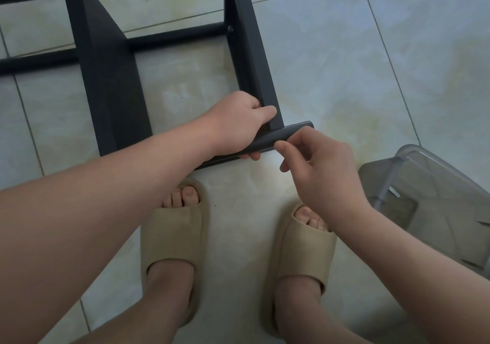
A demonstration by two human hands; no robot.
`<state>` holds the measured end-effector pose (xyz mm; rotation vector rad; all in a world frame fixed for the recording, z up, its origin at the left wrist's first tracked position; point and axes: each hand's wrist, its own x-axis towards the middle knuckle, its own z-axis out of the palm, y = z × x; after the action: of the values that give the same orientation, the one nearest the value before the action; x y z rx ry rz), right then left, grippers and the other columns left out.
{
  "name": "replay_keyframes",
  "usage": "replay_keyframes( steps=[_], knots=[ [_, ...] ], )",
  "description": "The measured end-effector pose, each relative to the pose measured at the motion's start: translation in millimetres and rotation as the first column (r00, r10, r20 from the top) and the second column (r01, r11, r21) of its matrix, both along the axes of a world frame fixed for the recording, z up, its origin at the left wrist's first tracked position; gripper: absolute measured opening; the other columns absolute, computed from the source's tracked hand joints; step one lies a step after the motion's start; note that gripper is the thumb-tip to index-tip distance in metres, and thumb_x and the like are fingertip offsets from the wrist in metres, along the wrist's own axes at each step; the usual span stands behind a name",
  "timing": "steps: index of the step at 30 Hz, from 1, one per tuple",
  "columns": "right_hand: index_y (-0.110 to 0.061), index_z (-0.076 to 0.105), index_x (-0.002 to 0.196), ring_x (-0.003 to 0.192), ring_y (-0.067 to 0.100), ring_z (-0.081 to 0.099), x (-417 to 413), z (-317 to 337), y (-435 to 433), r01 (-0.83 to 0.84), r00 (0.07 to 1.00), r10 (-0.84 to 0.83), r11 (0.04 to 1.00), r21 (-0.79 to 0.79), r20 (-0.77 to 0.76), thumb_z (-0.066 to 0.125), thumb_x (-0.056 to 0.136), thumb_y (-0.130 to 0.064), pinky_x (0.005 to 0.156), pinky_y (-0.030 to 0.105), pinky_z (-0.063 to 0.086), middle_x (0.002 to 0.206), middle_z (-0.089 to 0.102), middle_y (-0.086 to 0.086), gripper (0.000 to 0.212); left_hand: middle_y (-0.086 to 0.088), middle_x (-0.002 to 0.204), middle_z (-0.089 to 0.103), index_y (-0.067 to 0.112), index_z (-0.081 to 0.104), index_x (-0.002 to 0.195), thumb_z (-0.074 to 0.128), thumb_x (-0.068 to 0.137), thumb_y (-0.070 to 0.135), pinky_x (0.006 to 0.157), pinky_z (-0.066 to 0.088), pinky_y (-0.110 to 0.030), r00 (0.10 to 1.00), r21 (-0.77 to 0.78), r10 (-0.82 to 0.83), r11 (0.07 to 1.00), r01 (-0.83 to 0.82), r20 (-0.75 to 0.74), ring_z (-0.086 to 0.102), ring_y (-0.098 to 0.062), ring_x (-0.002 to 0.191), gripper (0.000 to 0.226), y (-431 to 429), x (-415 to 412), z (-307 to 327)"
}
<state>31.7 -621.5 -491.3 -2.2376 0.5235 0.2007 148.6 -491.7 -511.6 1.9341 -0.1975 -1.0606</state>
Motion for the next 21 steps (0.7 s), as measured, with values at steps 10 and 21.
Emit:
replay_keyframes(
  steps=[10,21],
  knots=[
    [-0.015,0.065,0.078,0.056,0.007,0.062,0.1,-2.0,7.5,0.179,0.981,-0.146,0.934,0.311,-0.126,0.057,0.102,-0.025,0.058,0.026,0.05,0.064,0.072,-0.005,0.028,-0.021,0.069,0.071,-0.012,0.061,0.098,0.046,0.104,0.032,0.049,0.049,-0.032,0.999,-0.02,0.02,1.0,-0.02,-0.029,0.061,-0.029,0.05,0.047,-1.6,-0.5,-1.8],
    [-0.016,0.069,0.076,0.069,0.026,0.065,-3.9,-7.3,1.7,0.124,0.992,-0.111,0.945,0.303,-0.06,0.063,0.099,-0.027,0.07,0.043,0.055,0.065,0.071,-0.006,0.026,-0.026,0.07,0.068,-0.014,0.06,0.099,0.048,0.104,0.033,0.045,0.048,-0.029,0.999,-0.026,0.036,0.999,-0.037,-0.022,0.061,-0.022,0.044,0.049,-1.3,-1.5,-2.7]
  ],
)
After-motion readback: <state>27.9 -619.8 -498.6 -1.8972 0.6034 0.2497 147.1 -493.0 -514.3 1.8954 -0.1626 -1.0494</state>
